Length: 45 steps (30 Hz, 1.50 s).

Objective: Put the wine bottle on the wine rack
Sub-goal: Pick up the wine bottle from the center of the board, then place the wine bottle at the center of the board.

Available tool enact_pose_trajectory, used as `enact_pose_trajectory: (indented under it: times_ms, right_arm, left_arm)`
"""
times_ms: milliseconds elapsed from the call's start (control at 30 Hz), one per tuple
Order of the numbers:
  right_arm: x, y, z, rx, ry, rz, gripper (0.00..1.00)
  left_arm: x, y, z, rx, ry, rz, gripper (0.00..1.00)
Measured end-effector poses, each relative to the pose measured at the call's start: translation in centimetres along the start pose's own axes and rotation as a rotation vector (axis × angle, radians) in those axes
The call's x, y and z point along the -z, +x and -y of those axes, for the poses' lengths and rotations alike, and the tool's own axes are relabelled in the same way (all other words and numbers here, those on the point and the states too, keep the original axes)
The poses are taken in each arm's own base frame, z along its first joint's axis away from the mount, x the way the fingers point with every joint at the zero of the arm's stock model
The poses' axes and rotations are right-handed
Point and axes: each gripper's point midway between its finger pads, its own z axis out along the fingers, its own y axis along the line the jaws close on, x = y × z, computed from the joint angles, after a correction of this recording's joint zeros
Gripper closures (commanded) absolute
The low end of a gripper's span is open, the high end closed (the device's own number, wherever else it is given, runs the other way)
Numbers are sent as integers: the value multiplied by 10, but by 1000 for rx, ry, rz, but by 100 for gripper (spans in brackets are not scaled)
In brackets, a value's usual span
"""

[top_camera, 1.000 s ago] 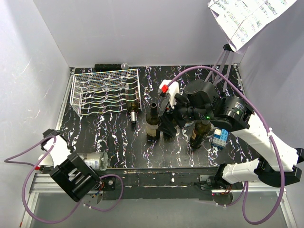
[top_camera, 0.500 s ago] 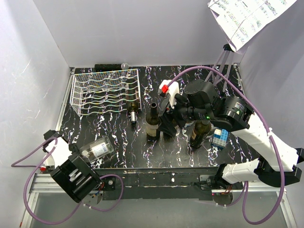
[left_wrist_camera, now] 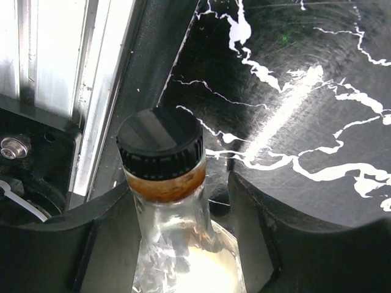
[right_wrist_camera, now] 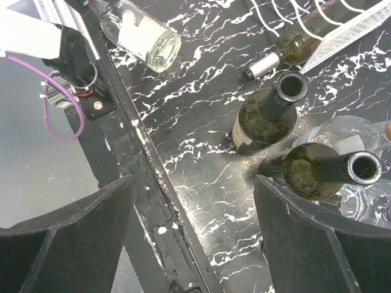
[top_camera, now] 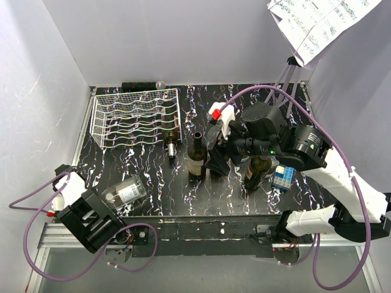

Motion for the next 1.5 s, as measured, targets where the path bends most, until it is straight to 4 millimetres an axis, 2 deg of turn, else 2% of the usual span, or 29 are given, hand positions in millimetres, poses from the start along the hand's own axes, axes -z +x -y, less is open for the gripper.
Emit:
enact_pose_trajectory:
  times_ms: [167, 300, 333, 467, 567, 900, 967, 1067, 1300, 1500]
  right_arm:
    - [5, -1, 0, 2, 3, 13, 14]
    - [5, -1, 0, 2, 3, 13, 14]
    - [5, -1, 0, 2, 3, 13, 14]
    - [5, -1, 0, 2, 2, 11, 14]
    - [4, -1, 0, 1, 3, 9, 14]
    - [-12, 2, 5, 5, 31, -29, 16]
    - [-17, 2, 4, 10, 31, -39, 16]
    - [-20, 1, 2, 16, 29, -42, 17]
    - [-17, -6, 0, 22, 25, -21, 17]
    - [-16, -8, 2, 23, 41, -16, 17]
  left_arm:
    - [-3, 0, -1, -23, -26, -7, 48]
    - [-4, -2, 7, -72, 4, -4, 55]
    - [-4, -2, 10, -92, 19, -4, 59]
    - [-3, -2, 29, -173, 116, -13, 86]
    - [-2, 3, 40, -229, 179, -26, 99]
    - [10, 34, 57, -393, 312, -102, 100]
    - [20, 39, 64, -447, 361, -107, 100]
    - [44, 46, 81, -555, 457, -84, 100]
    - [124, 67, 130, -838, 691, 60, 100]
    - [176, 94, 148, -1016, 817, 219, 100]
